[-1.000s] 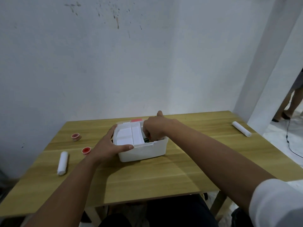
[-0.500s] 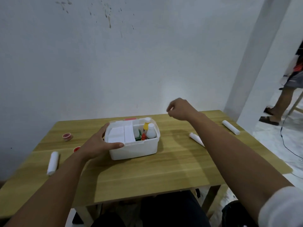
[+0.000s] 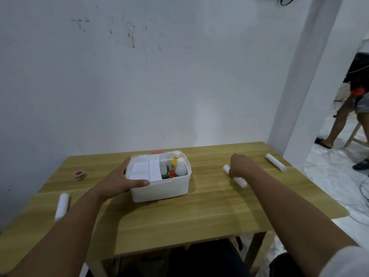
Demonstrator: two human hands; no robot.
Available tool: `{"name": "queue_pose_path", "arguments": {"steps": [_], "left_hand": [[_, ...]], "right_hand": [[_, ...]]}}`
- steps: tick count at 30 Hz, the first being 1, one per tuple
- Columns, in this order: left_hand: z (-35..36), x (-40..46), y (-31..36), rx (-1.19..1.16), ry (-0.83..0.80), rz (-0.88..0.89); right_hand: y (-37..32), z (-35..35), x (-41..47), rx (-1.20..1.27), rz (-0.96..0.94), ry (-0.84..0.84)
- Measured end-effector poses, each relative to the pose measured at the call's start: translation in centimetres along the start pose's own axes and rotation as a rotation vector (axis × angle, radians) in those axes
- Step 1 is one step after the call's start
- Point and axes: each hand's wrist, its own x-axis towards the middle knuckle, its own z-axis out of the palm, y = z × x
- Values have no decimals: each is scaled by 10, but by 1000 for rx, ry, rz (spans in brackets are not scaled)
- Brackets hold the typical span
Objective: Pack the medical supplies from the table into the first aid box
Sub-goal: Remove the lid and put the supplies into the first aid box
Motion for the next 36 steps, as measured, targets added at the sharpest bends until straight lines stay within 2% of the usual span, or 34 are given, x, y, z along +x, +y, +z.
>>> {"name": "queue_pose_path", "arguments": {"steps": [6,10,12,16,22,29,31,33,36], "left_hand": [[1,-1,3,2,-4,-5],[2,-1,3,-26,7,-12],[1,-1,3,-27,-3,-14],[1,0,1,-30,1,-10],[2,0,-1,-40,13,-18],[2,0,1,-33,8,-24],[1,-1,1,-31,6,-20],[0,0,1,-7,1,-14],[-2,0,1,26,4,-32]], "right_hand": [[-37,-52,-17,770,-320,171],[-74,-65,-41,1023,-477,120],[-89,-55,-47,1008,-524,106],[-104,-26,-50,785,-590,213],[-100,-7,-54,538,-687,272],[-88,-6,-49,314,-767,247],[-83,-4,-47,321,-777,209],[-76,-6,-42,451,-772,209],[-52,-13,-26,697,-662,348]]}}
